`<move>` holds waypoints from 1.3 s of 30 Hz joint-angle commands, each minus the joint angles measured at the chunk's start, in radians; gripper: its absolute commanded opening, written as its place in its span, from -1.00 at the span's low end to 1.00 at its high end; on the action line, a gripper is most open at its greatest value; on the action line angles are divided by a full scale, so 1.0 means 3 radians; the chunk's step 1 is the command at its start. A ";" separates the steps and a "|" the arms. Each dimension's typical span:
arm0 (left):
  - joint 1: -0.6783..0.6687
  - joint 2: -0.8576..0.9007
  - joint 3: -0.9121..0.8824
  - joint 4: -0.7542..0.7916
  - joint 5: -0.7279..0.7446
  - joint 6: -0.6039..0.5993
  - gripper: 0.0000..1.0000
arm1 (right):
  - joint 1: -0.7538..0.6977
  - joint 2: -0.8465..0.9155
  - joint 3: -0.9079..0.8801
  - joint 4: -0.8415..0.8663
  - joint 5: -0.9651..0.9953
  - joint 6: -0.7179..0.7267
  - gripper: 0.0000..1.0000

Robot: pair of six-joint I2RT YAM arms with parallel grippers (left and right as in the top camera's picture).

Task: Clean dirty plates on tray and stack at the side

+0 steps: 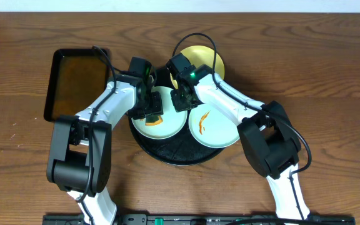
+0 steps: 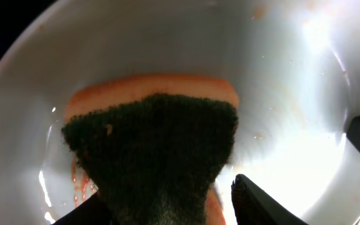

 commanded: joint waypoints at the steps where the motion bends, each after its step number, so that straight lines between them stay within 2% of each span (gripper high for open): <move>1: 0.0011 -0.0010 -0.0006 0.0041 -0.0033 0.0005 0.07 | 0.0015 0.0064 -0.0022 -0.0018 -0.0004 0.0008 -0.98; 5: 0.0011 0.0000 -0.0006 0.0022 -0.0032 0.0004 -0.02 | 0.0015 0.0064 -0.0022 -0.0017 -0.0004 -0.0003 -0.98; 11: 0.0011 0.0000 -0.0006 -0.0047 -0.0031 -0.0005 -0.63 | 0.0015 0.0064 -0.0022 -0.0017 -0.0004 -0.0003 -0.98; 12: 0.0011 -0.0001 -0.0006 -0.0050 -0.0028 -0.0006 -0.78 | 0.0015 0.0064 -0.0022 -0.0017 -0.0005 -0.0003 -0.98; 13: 0.0011 -0.0008 -0.0006 -0.0052 -0.0001 -0.0005 -0.85 | 0.0015 0.0064 -0.0022 -0.0017 -0.0005 -0.0003 -0.98; 18: 0.0011 -0.0088 -0.0005 -0.0001 0.0399 -0.0005 -0.85 | 0.0015 0.0064 -0.0022 -0.0017 -0.0004 -0.0003 -0.98; 22: 0.0011 -0.0122 -0.0005 0.0067 0.0521 -0.0006 -0.85 | 0.0015 0.0064 -0.0022 -0.0017 -0.0004 -0.0003 -0.98; 36: 0.0008 0.0010 -0.0032 0.0294 0.0421 -0.0235 -0.85 | 0.0015 0.0065 -0.0022 -0.0014 -0.0004 -0.0001 -0.98; 39: 0.0008 0.0094 -0.0055 0.0228 0.0113 -0.0235 -0.85 | 0.0015 0.0064 -0.0022 -0.0015 -0.0005 -0.0003 -0.98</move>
